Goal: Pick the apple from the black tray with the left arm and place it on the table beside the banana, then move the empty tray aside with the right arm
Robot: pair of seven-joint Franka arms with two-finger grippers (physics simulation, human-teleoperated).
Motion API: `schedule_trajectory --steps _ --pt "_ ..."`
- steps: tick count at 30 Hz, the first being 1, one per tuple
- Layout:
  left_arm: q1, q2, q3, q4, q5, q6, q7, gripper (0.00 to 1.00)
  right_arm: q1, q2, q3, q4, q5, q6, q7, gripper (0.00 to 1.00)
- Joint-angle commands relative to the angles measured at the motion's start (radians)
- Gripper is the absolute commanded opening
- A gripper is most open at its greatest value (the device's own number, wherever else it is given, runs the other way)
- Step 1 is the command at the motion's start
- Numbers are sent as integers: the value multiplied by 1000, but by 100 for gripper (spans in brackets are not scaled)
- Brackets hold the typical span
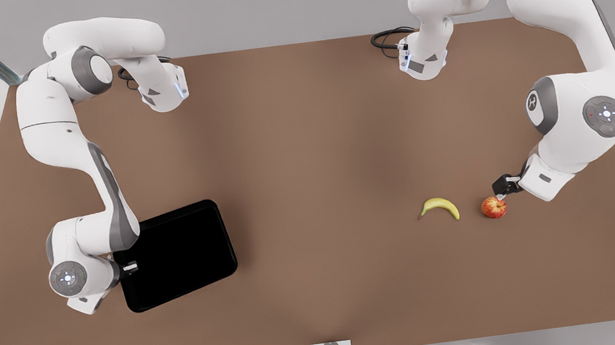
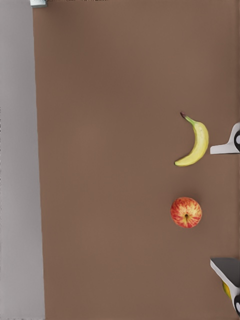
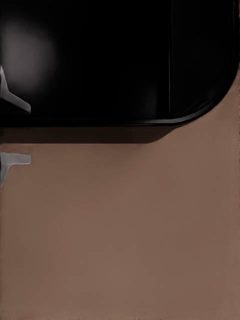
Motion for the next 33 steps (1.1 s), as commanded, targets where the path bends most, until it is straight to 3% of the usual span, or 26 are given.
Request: schedule_trajectory --steps 1,7,16,20,21,23,24,27,30,32,33 --pt "-1 -1 0 3 5 6 7 100 1 -2 1 1 22 14 -233 100" --pt "0 -1 0 3 8 6 7 100 1 -14 4 2 22 12 -234 100" --pt "2 0 0 5 10 6 7 100 6 -278 28 2 176 -187 -211 100" --pt "0 0 0 5 10 6 7 100 0 -378 82 -7 217 -285 -127 100" --pt "0 0 0 5 10 6 7 100 -4 -381 59 -42 274 -267 -118 100" --pt "0 0 0 5 10 6 7 100 61 -425 -94 -212 357 -104 -79 100" --pt "0 0 0 5 10 6 7 100 67 -434 -128 -284 375 -43 -79 100" --pt "0 2 0 5 11 6 7 100 61 -529 -139 -470 378 -38 3 100" --pt "0 2 0 5 11 6 7 100 69 -525 -159 -472 378 -47 17 100" --pt "0 2 0 5 11 6 7 100 161 -526 -257 -472 409 -54 33 100" --pt "0 2 0 5 11 6 7 100 159 -525 -259 -470 415 -55 33 100"
